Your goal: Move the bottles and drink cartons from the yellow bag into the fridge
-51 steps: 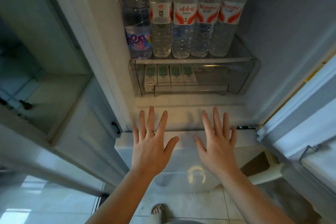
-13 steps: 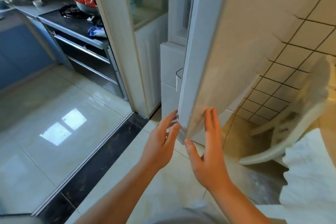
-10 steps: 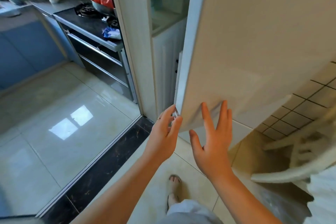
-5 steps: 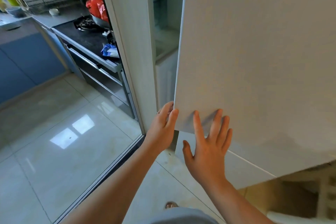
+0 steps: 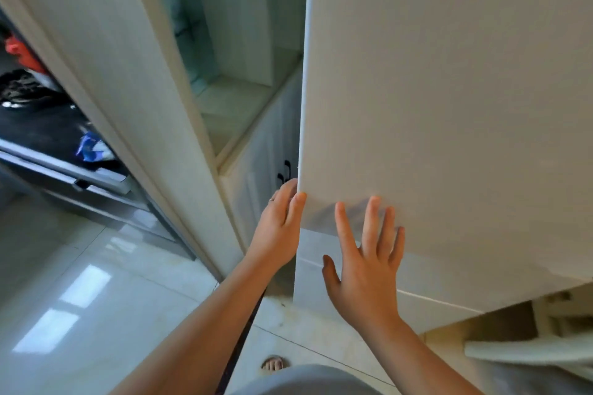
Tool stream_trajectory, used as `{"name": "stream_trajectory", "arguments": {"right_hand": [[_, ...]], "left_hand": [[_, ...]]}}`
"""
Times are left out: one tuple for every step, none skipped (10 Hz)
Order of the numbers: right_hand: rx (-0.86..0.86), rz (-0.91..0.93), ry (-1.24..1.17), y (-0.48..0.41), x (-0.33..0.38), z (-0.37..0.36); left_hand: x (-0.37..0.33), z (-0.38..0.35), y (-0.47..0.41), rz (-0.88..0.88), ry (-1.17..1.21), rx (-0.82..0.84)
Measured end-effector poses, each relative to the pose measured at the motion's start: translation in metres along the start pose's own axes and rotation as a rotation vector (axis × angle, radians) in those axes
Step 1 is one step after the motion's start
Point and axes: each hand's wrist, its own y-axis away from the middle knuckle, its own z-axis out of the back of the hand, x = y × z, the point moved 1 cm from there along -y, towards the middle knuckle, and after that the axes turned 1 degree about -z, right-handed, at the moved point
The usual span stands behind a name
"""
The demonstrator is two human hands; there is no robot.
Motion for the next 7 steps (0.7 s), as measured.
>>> {"name": "stream_trajectory", "arguments": {"right_hand": [[-0.01, -0.063, 0.042, -0.015, 0.004, -0.005], [-0.006, -0.115, 0.081, -0.029, 0.008, -0.009], [-0.005, -0.149, 0.107, -0.037, 0.011, -0.012], [-0.01, -0.174, 0.134, -0.038, 0.013, -0.016], [-0.005, -0.19, 0.155, -0.037, 0.016, -0.016], [0.001, -0.201, 0.149, -0.037, 0.019, -0.011], [0.015, -0.226, 0.101, -0.029, 0.02, -0.004]], "left_hand": [[0.005, 0.002, -0.024, -0.031, -0.019, 0.035], [0.008, 0.003, -0.046, -0.007, -0.025, 0.082], [0.012, 0.005, -0.06, -0.022, -0.022, 0.121], [0.015, 0.007, -0.065, -0.041, -0.006, 0.154], [0.014, 0.009, -0.065, -0.065, -0.014, 0.185], [0.016, 0.01, -0.067, -0.067, -0.081, 0.21], [0.024, 0.012, -0.054, -0.116, -0.334, 0.197]]}}
